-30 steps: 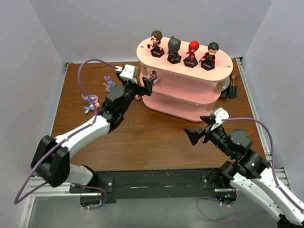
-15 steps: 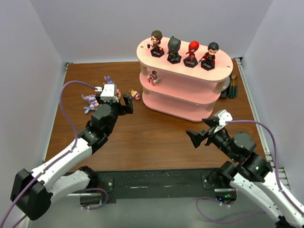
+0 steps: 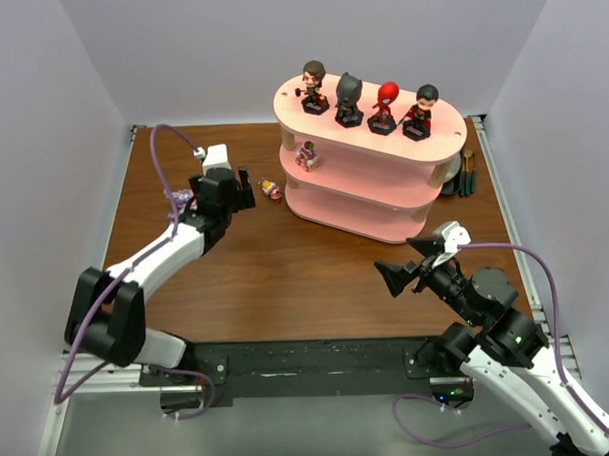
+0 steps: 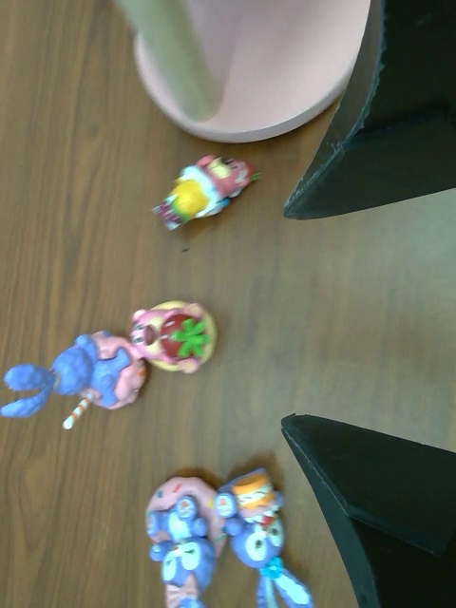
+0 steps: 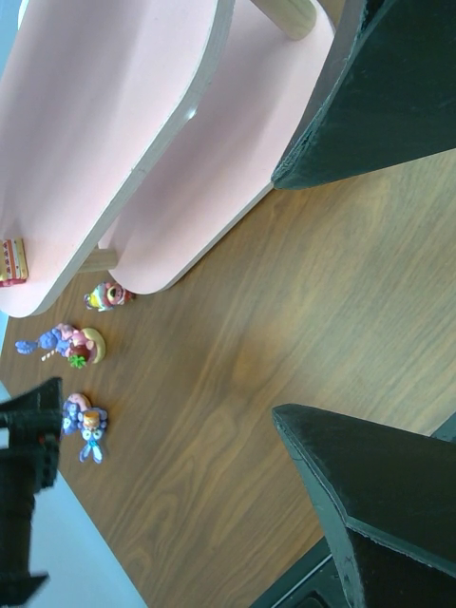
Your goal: Place and organize the plastic toys onto the shelf
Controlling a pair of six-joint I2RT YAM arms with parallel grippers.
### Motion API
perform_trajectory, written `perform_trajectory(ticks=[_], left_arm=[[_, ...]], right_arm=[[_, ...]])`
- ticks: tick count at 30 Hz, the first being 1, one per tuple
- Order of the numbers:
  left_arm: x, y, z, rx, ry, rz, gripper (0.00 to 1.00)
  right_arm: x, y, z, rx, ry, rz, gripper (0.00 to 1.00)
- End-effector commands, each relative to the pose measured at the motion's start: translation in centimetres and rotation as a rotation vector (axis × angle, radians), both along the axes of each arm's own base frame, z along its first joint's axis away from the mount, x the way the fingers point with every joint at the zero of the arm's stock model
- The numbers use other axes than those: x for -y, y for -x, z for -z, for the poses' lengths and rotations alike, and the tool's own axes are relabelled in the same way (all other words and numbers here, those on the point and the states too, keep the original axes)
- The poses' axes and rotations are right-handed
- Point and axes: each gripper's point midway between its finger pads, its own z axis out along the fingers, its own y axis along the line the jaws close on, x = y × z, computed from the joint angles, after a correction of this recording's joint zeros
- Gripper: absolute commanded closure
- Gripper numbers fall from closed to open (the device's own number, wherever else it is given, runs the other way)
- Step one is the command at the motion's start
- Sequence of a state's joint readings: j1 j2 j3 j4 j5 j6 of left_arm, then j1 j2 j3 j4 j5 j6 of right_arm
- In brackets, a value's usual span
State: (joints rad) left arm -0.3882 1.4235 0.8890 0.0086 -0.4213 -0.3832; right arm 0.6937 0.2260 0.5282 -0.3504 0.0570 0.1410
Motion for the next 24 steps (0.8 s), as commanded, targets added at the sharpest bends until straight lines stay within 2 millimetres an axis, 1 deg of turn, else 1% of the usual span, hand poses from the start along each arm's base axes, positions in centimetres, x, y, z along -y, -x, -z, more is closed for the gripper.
perform_trajectory(ticks=[1, 2, 3, 4, 5, 6, 7, 9, 10, 11, 12, 14, 15, 17, 18, 24], left_arm=[[-0.4, -3.9, -0.4, 0.001, 0.033, -0.001, 0.15], [-0.3, -4.7, -0.6, 0.003, 0.037, 0.004, 0.16], [-0.3, -5.1, -0.2, -0.007, 0.037, 0.005, 0.18], [-0.5, -5.6, 1.3, -0.04, 0.028, 0.007, 0.19], [-0.6, -6.2, 1.3, -0.041, 0.029, 0.004, 0.21], [-0.8, -6.4, 1.7, -0.052, 0.024, 0.0, 0.24], [-1.1, -6.8, 2.8, -0.075, 0.019, -0.007, 0.25], [-1.2, -7.5, 3.0, -0.076, 0.02, -0.009, 0.26], [-1.4, -7.8, 3.8, -0.091, 0.012, -0.013, 0.26], [-1.5, -8.3, 3.6, -0.083, 0.012, -0.017, 0.26], [-1.5, -8.5, 4.3, -0.097, 0.005, -0.018, 0.27], [-1.6, -9.1, 4.3, -0.097, -0.002, -0.019, 0.28], [-1.7, -9.3, 5.0, -0.11, -0.006, -0.022, 0.28], [-1.9, -9.7, 5.1, -0.113, -0.009, -0.027, 0.29], [-1.9, -9.8, 5.8, -0.125, -0.013, -0.028, 0.3], [-2.7, -10.2, 7.1, -0.151, -0.014, -0.044, 0.37]], right_arm=[[-0.3, 0.3, -0.8, 0.012, -0.026, -0.018, 0.01], [-0.2, 0.3, -0.9, 0.013, -0.028, -0.016, 0.01], [-0.2, 0.2, -0.9, 0.014, -0.026, -0.013, 0.01], [-0.2, 0.3, -0.9, 0.013, -0.027, -0.018, 0.02], [-0.2, 0.3, -0.9, 0.013, -0.028, -0.016, 0.02], [-0.2, 0.3, -0.9, 0.015, -0.03, -0.016, 0.02], [-0.2, 0.4, -0.9, 0.012, -0.028, -0.019, 0.02], [-0.2, 0.4, -0.9, 0.015, -0.028, -0.018, 0.02], [-0.2, 0.3, -0.8, 0.012, -0.028, -0.019, 0.02], [-0.3, 0.3, -0.8, 0.012, -0.028, -0.021, 0.02], [-0.3, 0.4, -0.8, 0.012, -0.028, -0.022, 0.01], [-0.3, 0.3, -0.8, 0.009, -0.025, -0.024, 0.02], [-0.3, 0.3, -0.7, 0.006, -0.023, -0.022, 0.01], [-0.3, 0.3, -0.8, 0.01, -0.026, -0.022, 0.01], [-0.3, 0.3, -0.7, 0.008, -0.024, -0.021, 0.02], [-0.4, 0.2, -0.6, 0.0, -0.018, -0.022, 0.02]])
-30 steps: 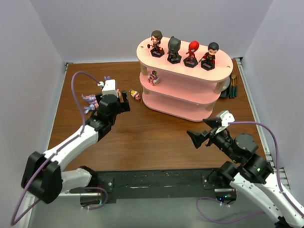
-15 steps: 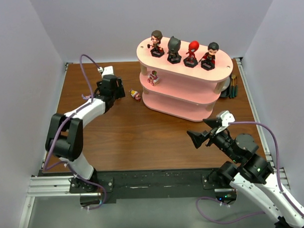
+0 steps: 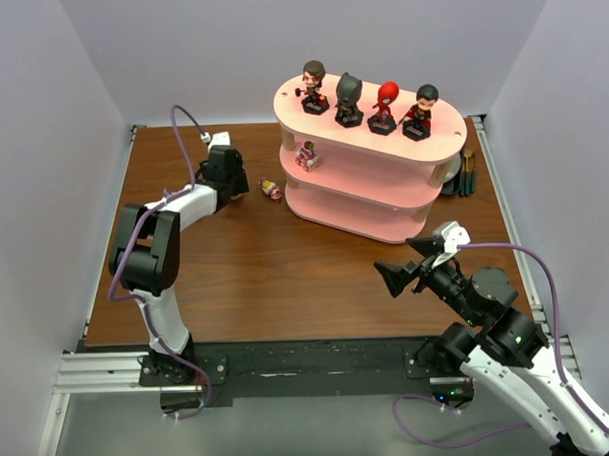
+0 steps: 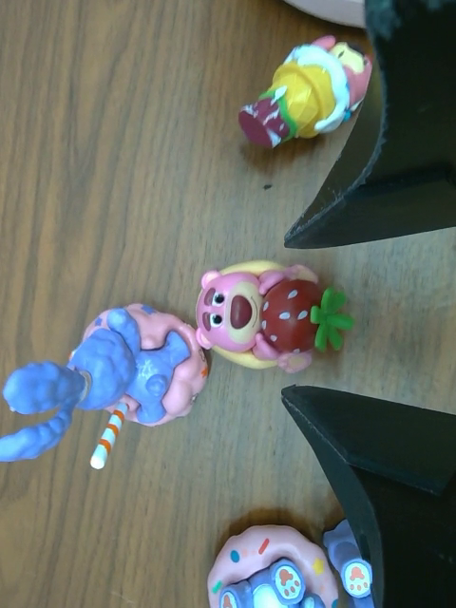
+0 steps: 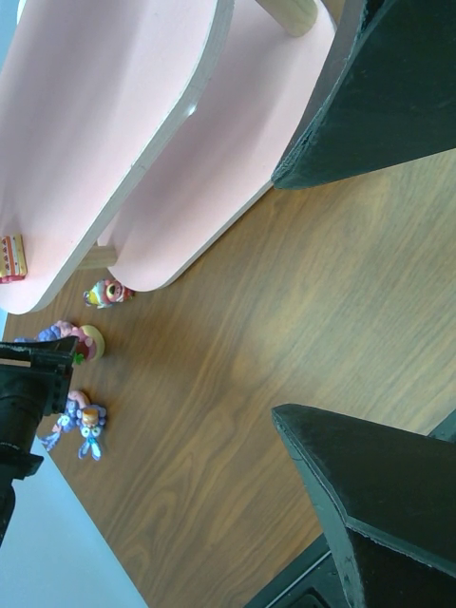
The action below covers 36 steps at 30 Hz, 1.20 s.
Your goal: Place and organize the plastic toys onto the shelf
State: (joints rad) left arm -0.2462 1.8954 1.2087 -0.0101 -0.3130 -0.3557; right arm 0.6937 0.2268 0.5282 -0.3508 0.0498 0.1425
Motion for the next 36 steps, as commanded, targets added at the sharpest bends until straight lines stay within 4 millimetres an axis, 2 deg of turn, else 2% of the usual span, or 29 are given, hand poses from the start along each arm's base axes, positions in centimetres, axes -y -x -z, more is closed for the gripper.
perform_trajectory(ticks=[1, 4, 10, 13, 14, 18, 19, 20, 22, 23, 25, 26, 28, 29, 31, 32, 34, 35, 36], left_arm=[[-0.5, -1.5, -0.7, 0.028, 0.003, -0.003, 0.39], [-0.6, -1.6, -0.3, 0.022, 0.006, -0.003, 0.43], [-0.3, -1.5, -0.1, 0.017, 0.019, 0.012, 0.58], [-0.1, -1.5, -0.3, 0.022, 0.022, 0.022, 0.69], [-0.2, -1.4, -0.5, 0.024, 0.022, 0.023, 0.78], [-0.4, -0.7, -1.8, 0.036, 0.026, 0.016, 0.91], [-0.6, 0.3, -1.4, 0.003, 0.022, 0.013, 0.93], [-0.6, 0.5, -2.5, 0.019, 0.028, 0.011, 0.93], [-0.6, 1.8, -2.6, -0.004, 0.037, 0.017, 0.94], [-0.6, 2.2, -3.7, 0.011, 0.043, 0.021, 0.94], [-0.6, 3.8, -3.5, -0.028, 0.037, 0.029, 0.94], [-0.4, 4.5, -4.5, -0.019, 0.042, 0.034, 0.94], [-0.2, 6.4, -4.1, -0.048, 0.035, 0.044, 0.94], [0.1, 7.1, -5.5, -0.019, 0.042, 0.055, 0.94], [1.3, 9.2, -5.3, -0.038, 0.022, 0.091, 0.94], [2.4, 10.2, -6.6, -0.015, 0.02, 0.124, 0.94], [2.9, 12.2, -6.6, -0.037, -0.004, 0.144, 0.94], [3.8, 13.1, -7.7, -0.013, 0.008, 0.169, 0.94], [4.4, 14.0, -7.5, -0.023, 0.034, 0.183, 0.94]], right_arm=[[-0.3, 0.1, -0.6, 0.005, -0.017, -0.017, 0.01], [-0.4, 0.1, -0.6, 0.001, -0.014, -0.015, 0.01], [-0.4, 0.0, -0.5, 0.0, -0.011, -0.017, 0.02], [-0.4, 0.0, -0.4, -0.005, -0.007, -0.015, 0.02], [-0.4, 0.0, -0.4, -0.006, -0.006, -0.015, 0.01], [-0.2, 0.0, -0.6, 0.001, -0.01, -0.009, 0.01], [-0.2, 0.1, -0.6, 0.004, -0.01, -0.008, 0.02], [-0.1, 0.1, -0.6, 0.002, -0.013, -0.006, 0.02], [-0.1, 0.0, -0.7, 0.003, -0.012, -0.003, 0.02], [-0.1, 0.1, -0.7, -0.002, -0.009, -0.006, 0.02], [-0.1, 0.2, -1.2, -0.007, -0.009, -0.007, 0.01], [-0.1, 0.4, -1.0, -0.031, -0.001, -0.009, 0.02], [0.0, 0.7, -2.0, -0.04, -0.022, -0.011, 0.01], [0.1, 0.9, -1.9, -0.056, -0.021, -0.01, 0.02], [0.6, 1.1, -2.2, -0.076, -0.028, 0.009, 0.02], [0.8, 1.0, -2.2, -0.086, -0.028, 0.022, 0.01], [1.1, 1.1, -2.6, -0.106, -0.036, 0.042, 0.02], [1.2, 1.1, -2.1, -0.131, -0.021, 0.048, 0.01], [1.1, 1.1, -2.4, -0.141, -0.016, 0.048, 0.02]])
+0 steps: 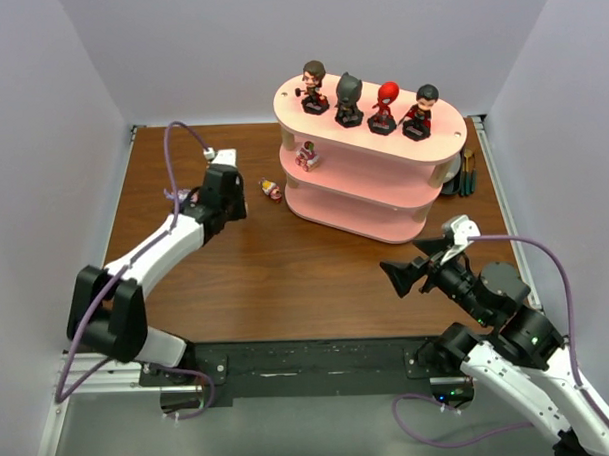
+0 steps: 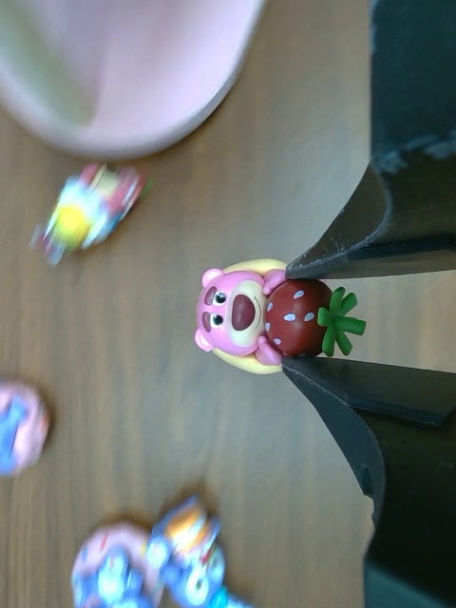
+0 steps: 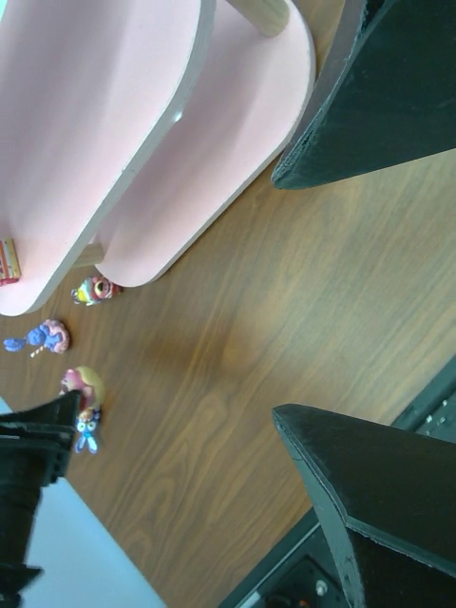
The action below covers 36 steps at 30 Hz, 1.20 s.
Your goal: Place and organize the plastic toys onto the shelf
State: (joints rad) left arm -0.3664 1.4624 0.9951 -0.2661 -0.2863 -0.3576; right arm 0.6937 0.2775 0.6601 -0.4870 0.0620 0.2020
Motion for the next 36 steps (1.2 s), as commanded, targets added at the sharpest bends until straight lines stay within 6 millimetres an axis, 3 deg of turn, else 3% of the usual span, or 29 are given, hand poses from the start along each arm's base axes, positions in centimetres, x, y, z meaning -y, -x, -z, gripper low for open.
perform_trajectory(ticks=[1, 2, 7, 11, 15, 20, 24, 26, 27, 31, 36], left_arm=[[2.2, 3.8, -1.9, 0.017, 0.047, 0.059, 0.94], [3.0, 4.6, -3.3, 0.05, 0.085, 0.086, 0.94], [6.6, 7.6, -5.6, 0.089, 0.217, 0.196, 0.94], [11.0, 10.2, -7.9, 0.105, 0.261, 0.322, 0.94], [14.4, 11.4, -11.1, 0.152, 0.341, 0.388, 0.94], [18.3, 12.1, -13.4, 0.173, 0.354, 0.452, 0.94], [20.3, 11.1, -16.3, 0.243, 0.368, 0.453, 0.94], [21.2, 10.5, -16.4, 0.251, 0.356, 0.469, 0.94], [21.8, 10.2, -17.7, 0.271, 0.367, 0.474, 0.94], [23.3, 8.1, -17.6, 0.276, 0.309, 0.463, 0.94], [23.8, 6.0, -19.4, 0.349, 0.258, 0.429, 0.94]], right_arm=[[0.4, 0.2, -0.7, -0.079, -0.003, 0.033, 0.02], [0.4, 0.2, -0.5, -0.095, 0.003, 0.036, 0.02], [0.4, -0.4, -1.1, -0.121, 0.006, 0.063, 0.02], [0.4, -0.6, -0.9, -0.121, 0.027, 0.066, 0.02], [1.0, -0.6, -0.9, -0.102, 0.045, 0.08, 0.02], [1.5, -0.2, -0.8, -0.083, 0.036, 0.088, 0.01], [1.8, 0.6, -0.8, -0.071, 0.024, 0.071, 0.02], [1.8, 0.9, -0.6, -0.073, 0.019, 0.062, 0.01], [1.9, 1.1, -0.8, -0.063, 0.002, 0.059, 0.02], [1.4, 1.6, -1.2, -0.038, -0.047, 0.026, 0.02], [1.2, 2.0, -1.3, -0.029, -0.052, 0.002, 0.01]])
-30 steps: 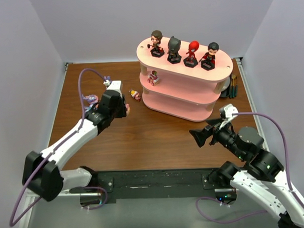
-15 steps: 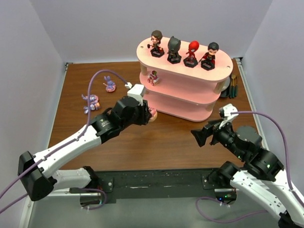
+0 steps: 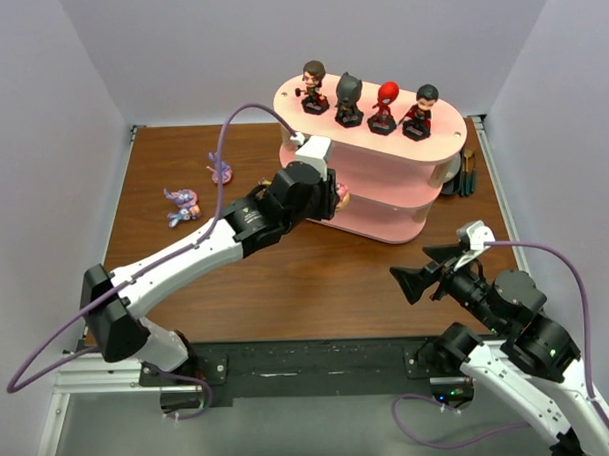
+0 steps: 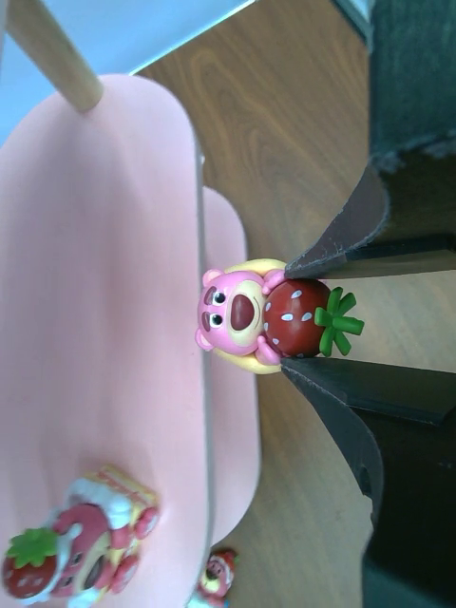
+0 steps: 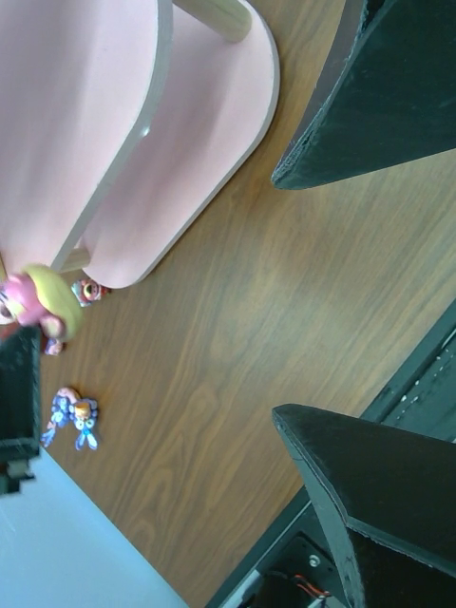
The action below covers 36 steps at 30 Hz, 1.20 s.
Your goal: Place and organize the plastic toys onto the shelf
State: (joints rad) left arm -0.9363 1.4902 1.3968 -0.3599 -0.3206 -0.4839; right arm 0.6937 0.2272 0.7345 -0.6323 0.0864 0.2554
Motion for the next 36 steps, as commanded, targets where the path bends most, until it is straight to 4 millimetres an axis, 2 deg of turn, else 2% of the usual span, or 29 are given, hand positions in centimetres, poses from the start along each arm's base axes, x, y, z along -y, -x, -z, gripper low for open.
perform_trajectory(ticks=[1, 2, 4, 6, 7, 8, 13, 19, 24, 33, 36], left_arm=[[0.3, -2.5, -4.5, 0.135, 0.021, -0.062, 0.94], [0.4, -2.8, -5.0, 0.15, 0.015, -0.062, 0.94], [0.6, -3.5, -4.6, 0.156, -0.011, -0.079, 0.94], [0.7, -4.0, -5.0, 0.171, -0.027, -0.088, 0.93], [0.9, -4.5, -4.3, 0.168, -0.052, -0.09, 0.93], [1.1, -4.7, -4.6, 0.175, -0.051, -0.095, 0.93], [1.6, -6.0, -3.4, 0.167, -0.08, -0.106, 0.91], [1.4, -7.6, -2.2, 0.159, -0.088, -0.127, 0.89], [1.6, -8.5, -1.4, 0.156, -0.091, -0.126, 0.89], [1.0, -10.1, -1.4, 0.162, -0.073, -0.145, 0.83], [1.4, -10.3, -1.2, 0.159, -0.062, -0.134, 0.82]], right_arm=[[-0.5, 0.3, -0.5, 0.014, -0.018, -0.03, 0.01], [-0.4, 0.3, -0.7, 0.019, -0.018, -0.031, 0.02], [-0.4, 0.3, -0.7, 0.022, -0.015, -0.031, 0.02], [-0.4, 0.4, -0.6, 0.024, -0.012, -0.032, 0.02], [-0.3, 0.3, -0.6, 0.028, -0.011, -0.029, 0.01], [-0.3, 0.3, -0.6, 0.027, -0.012, -0.028, 0.01], [-0.2, 0.3, -0.7, 0.037, -0.007, -0.026, 0.01], [0.0, 0.2, -0.6, 0.042, 0.003, -0.019, 0.02], [0.0, 0.1, -0.4, 0.041, 0.004, -0.016, 0.02], [0.0, -0.1, -0.1, 0.034, 0.013, -0.009, 0.01], [0.0, -0.1, -0.1, 0.033, 0.014, -0.009, 0.01]])
